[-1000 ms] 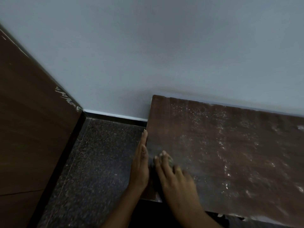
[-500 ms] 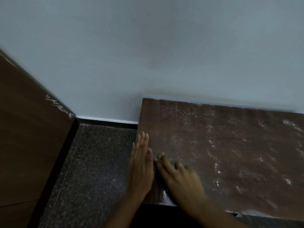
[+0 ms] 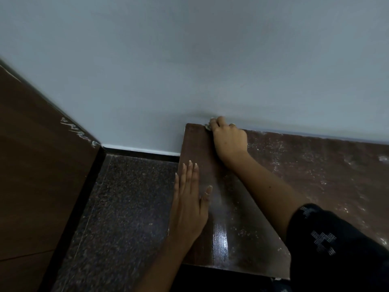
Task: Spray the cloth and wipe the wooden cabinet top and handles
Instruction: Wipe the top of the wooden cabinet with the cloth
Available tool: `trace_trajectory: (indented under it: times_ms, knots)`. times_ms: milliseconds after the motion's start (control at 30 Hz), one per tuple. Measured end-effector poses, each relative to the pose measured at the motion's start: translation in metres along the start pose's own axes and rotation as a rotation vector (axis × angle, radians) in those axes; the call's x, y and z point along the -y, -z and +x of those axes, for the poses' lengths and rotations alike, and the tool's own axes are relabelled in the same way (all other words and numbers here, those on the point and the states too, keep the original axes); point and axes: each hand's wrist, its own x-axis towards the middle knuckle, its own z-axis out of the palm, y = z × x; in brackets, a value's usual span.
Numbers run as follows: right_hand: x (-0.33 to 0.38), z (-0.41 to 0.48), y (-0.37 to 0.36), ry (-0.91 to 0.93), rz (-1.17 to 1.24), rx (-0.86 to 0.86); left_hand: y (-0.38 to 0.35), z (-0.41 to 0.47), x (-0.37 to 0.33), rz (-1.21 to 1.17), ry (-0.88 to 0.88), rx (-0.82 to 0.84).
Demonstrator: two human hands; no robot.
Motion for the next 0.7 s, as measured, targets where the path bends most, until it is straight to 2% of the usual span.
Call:
trace_trajectory:
  times_ms: [133, 300, 533, 700]
  knots:
    - [0.000, -0.033, 0.002, -0.008, 0.028, 0.034, -0.001, 0.000, -0.002, -0.035, 0.009, -0.022]
    - [0.016, -0.125, -0.004, 0.016, 0.088, 0.141, -0.002, 0.000, -0.003, -0.077, 0.026, -0.041]
    - [0.030, -0.234, -0.010, 0.197, 0.014, -0.081, -0.002, -0.001, -0.004, -0.156, 0.027, -0.069]
    - [0.018, -0.281, -0.010, 0.316, 0.004, -0.024, 0.004, -0.006, -0.006, -0.188, -0.014, -0.035]
